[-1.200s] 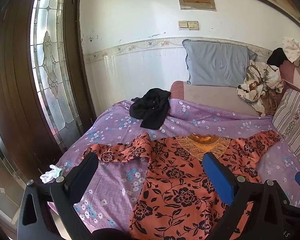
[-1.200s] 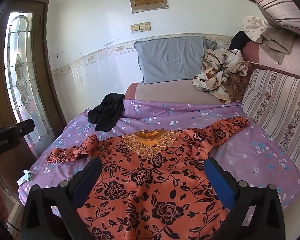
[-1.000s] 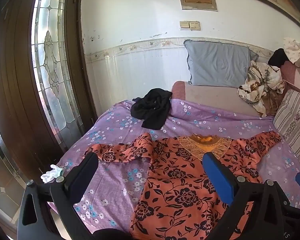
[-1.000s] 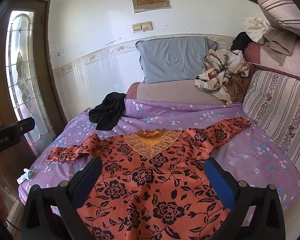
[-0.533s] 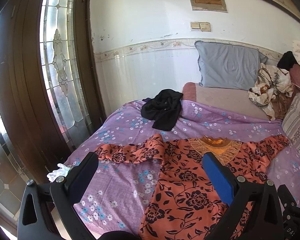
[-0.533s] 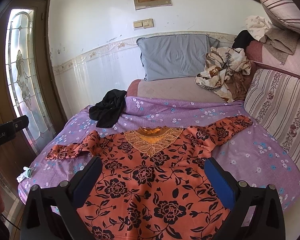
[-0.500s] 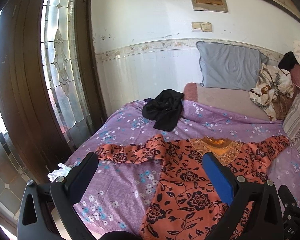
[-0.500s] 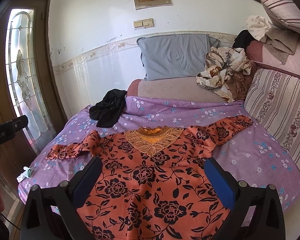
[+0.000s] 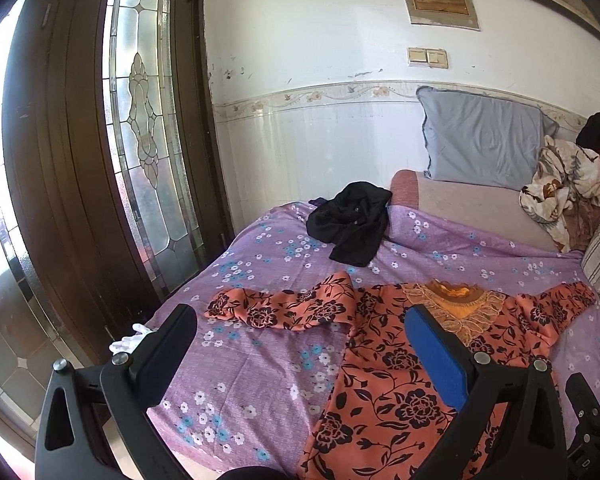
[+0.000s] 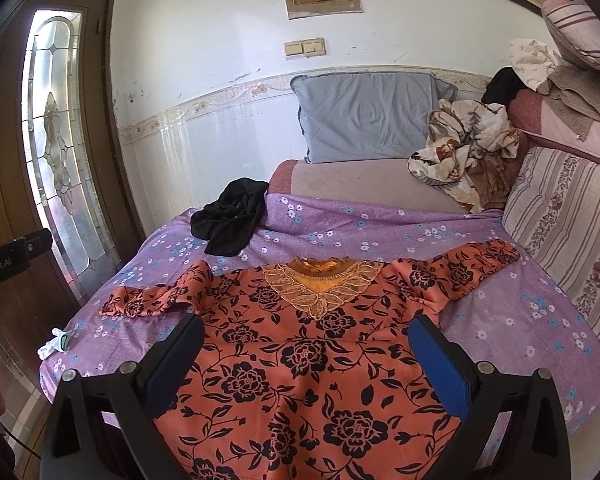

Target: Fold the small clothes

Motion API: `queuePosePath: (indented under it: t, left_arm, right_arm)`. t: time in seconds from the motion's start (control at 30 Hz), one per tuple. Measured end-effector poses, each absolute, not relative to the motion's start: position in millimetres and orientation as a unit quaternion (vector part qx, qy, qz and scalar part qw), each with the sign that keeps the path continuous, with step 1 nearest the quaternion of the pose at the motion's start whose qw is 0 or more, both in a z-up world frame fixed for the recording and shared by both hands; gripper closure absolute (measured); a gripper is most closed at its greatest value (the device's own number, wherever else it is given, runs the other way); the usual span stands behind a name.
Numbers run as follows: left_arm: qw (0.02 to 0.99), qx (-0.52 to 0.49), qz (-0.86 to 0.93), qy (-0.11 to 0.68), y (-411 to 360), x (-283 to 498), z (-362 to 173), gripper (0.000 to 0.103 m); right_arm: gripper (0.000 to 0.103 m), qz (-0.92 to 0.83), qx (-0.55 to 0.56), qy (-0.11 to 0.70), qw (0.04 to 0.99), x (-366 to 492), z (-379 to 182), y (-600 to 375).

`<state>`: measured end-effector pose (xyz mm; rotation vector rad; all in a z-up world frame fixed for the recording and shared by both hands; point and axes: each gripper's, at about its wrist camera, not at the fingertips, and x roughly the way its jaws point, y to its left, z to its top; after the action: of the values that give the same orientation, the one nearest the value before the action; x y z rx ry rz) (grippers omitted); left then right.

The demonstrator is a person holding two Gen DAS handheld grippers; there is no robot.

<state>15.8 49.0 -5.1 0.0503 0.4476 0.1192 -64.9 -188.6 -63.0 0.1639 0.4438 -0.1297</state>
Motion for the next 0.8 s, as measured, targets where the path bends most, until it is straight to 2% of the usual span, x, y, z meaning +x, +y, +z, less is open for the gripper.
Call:
queuePosePath:
  t: [0.23,0.37,0.63,0.8]
  left_arm:
    - [0.972,0.030,0.057,0.227,43.1,24.4,-11.4,0.000]
    - [0.962,0.023,0.026,0.270,30.2,51.6,-33.2,0.000]
    - [0.896,0.055,-0.061,0.435,-57.2,161.3,-154.1,0.000]
    - [0.892,0.070,-0.073,0.441,-102.1,203.2,-193.9,0.000]
  right_arm:
    - [0.000,-0.064,0.077,0.223,0.970,-57.0,-65.6,-191.4]
    - [0.000,-0.067,0.093,0.243,0.963,-45.5,-76.6,-204.1]
    - [0.000,-0.110,0.178,0.289,0.934,6.0,-130.5,-303.9]
    - [0.000,-0.183,0.265,0.288,0.902,38.4,-162.8,-423.4]
